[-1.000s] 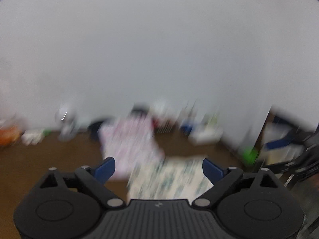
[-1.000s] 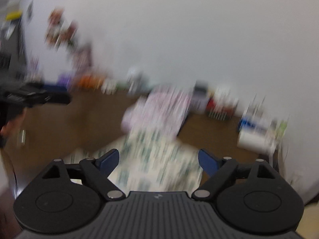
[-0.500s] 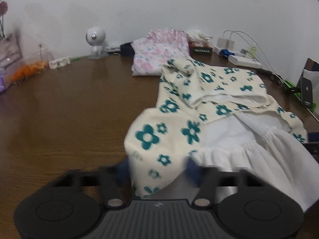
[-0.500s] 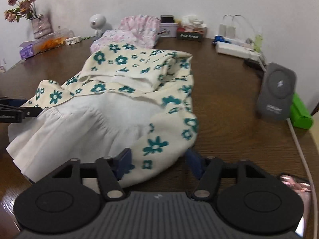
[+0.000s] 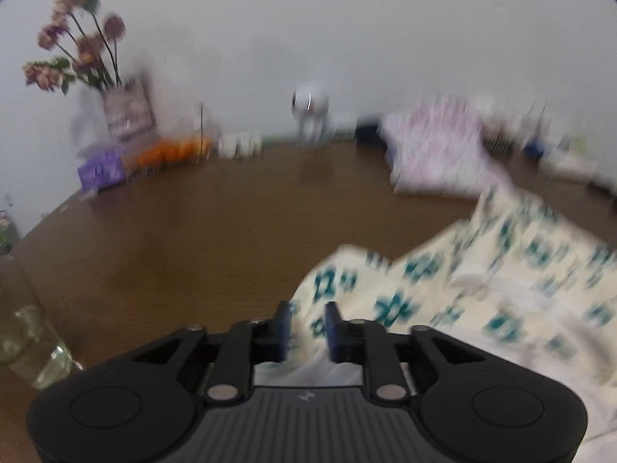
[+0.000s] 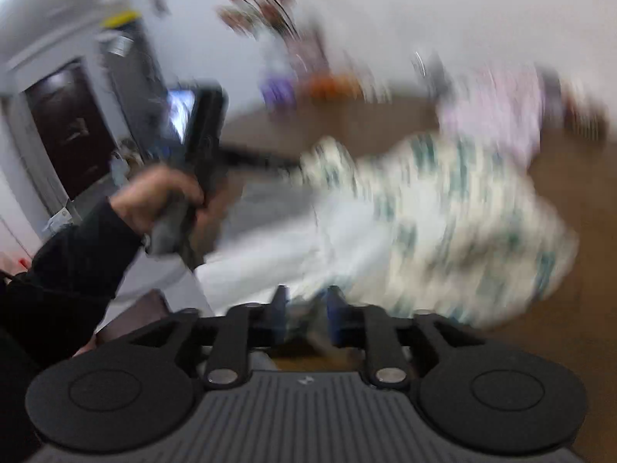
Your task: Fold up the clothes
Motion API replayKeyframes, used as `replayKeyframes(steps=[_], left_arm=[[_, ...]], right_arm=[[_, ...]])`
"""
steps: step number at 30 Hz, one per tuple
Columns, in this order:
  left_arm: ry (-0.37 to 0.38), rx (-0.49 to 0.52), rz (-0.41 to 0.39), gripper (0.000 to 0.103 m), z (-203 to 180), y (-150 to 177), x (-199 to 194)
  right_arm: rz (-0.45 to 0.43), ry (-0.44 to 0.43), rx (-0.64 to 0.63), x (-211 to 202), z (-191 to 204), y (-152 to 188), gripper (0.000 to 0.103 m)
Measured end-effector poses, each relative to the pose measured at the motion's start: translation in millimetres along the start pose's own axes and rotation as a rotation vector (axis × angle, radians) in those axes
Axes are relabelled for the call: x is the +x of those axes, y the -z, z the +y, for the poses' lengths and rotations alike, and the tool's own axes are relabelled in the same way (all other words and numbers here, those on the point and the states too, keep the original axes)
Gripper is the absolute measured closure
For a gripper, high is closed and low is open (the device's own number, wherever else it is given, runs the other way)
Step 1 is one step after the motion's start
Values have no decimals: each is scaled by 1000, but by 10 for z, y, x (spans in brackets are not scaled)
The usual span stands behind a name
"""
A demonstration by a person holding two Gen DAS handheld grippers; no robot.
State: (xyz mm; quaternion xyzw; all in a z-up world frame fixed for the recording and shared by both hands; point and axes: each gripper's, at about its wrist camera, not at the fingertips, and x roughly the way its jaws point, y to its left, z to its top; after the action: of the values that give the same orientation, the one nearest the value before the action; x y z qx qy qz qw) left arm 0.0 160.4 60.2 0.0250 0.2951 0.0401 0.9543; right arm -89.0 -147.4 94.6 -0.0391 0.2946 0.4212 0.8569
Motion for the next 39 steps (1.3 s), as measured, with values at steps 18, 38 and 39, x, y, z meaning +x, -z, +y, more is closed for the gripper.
replayKeyframes(steps=[18, 38, 39], left_arm=[[359, 226, 179, 47, -1031, 774, -631], [100, 102, 182, 42, 110, 718, -439], [90, 94, 180, 42, 152, 711, -426]], right_arm=[[42, 371, -195, 647, -713, -290, 98], [-24, 512, -29, 1174, -1117, -516, 37], [-2, 544, -63, 1277, -1101, -508, 38]])
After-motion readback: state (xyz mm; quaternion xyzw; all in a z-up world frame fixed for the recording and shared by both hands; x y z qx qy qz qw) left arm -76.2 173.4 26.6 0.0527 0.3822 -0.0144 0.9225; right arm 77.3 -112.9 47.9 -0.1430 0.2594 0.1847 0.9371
